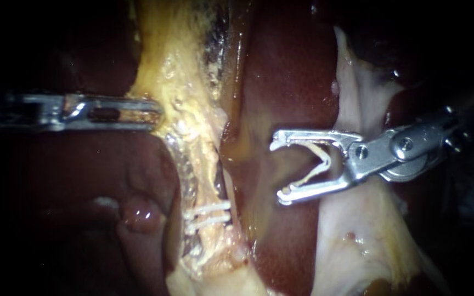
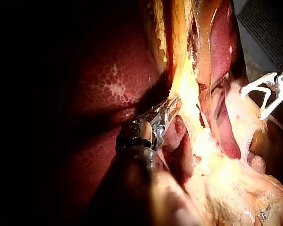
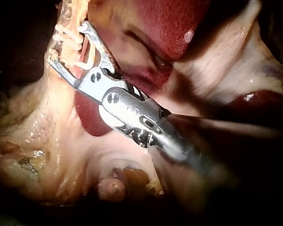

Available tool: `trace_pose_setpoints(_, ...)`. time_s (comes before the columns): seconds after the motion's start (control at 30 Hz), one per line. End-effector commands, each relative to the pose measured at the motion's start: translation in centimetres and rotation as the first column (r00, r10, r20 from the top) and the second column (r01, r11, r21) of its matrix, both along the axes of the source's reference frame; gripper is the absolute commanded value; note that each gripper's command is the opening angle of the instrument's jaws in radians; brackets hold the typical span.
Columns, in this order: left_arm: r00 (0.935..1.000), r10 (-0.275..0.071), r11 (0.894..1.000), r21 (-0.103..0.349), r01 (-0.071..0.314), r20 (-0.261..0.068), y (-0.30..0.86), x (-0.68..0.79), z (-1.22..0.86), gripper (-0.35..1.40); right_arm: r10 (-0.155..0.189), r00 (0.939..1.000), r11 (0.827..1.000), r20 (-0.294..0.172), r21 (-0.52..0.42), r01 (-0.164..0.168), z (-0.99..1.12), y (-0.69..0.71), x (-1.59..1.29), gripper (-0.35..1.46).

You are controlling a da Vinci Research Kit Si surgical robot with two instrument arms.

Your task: Clipping third clip left tube

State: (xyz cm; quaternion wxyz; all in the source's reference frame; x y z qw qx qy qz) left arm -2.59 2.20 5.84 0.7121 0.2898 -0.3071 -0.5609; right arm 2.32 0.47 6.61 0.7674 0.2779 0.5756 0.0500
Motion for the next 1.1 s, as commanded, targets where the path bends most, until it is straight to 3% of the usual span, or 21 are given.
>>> trace_pose_setpoints(0.03, 0.9999, -0.01, 1.0, -0.002, 0.01, 0.013, 0.02, 0.05, -0.12, -0.35, -0.024, 0.9996, 0.999, 0.014, 0.03, 0.023, 0.01, 0.0, 0.04, 0.58)
trace_pose_setpoints(0.17, 0.9995, -0.017, 1.0, -0.018, 0.018, 0.027, 0.04, 0.09, -0.59, -0.35, -0.043, 0.9988, 0.994, 0.024, 0.105, 0.04, 0.06, -0.01, 0.2, 0.56)
trace_pose_setpoints(0.3, 0.9992, -0.024, 0.999, -0.036, 0.025, 0.031, 0.0, 0.02, -0.81, -0.35, -0.06, 0.9975, 0.983, 0.037, 0.177, 0.052, 0.09, -0.01, 0.39, 0.56)
trace_pose_setpoints(0.6, 0.9989, -0.012, 0.999, -0.038, 0.013, 0.045, -0.09, -0.05, -0.69, -0.35, -0.049, 0.9971, 0.955, 0.057, 0.296, 0.03, 0.23, 0.06, 0.85, 0.56)
trace_pose_setpoints(1.1, 0.9988, -0.01, 0.999, -0.035, 0.011, 0.048, -0.14, -0.08, -0.71, -0.35, -0.025, 0.9944, 0.941, 0.103, 0.339, -0.011, 0.88, 0.05, 1.17, 0.56)
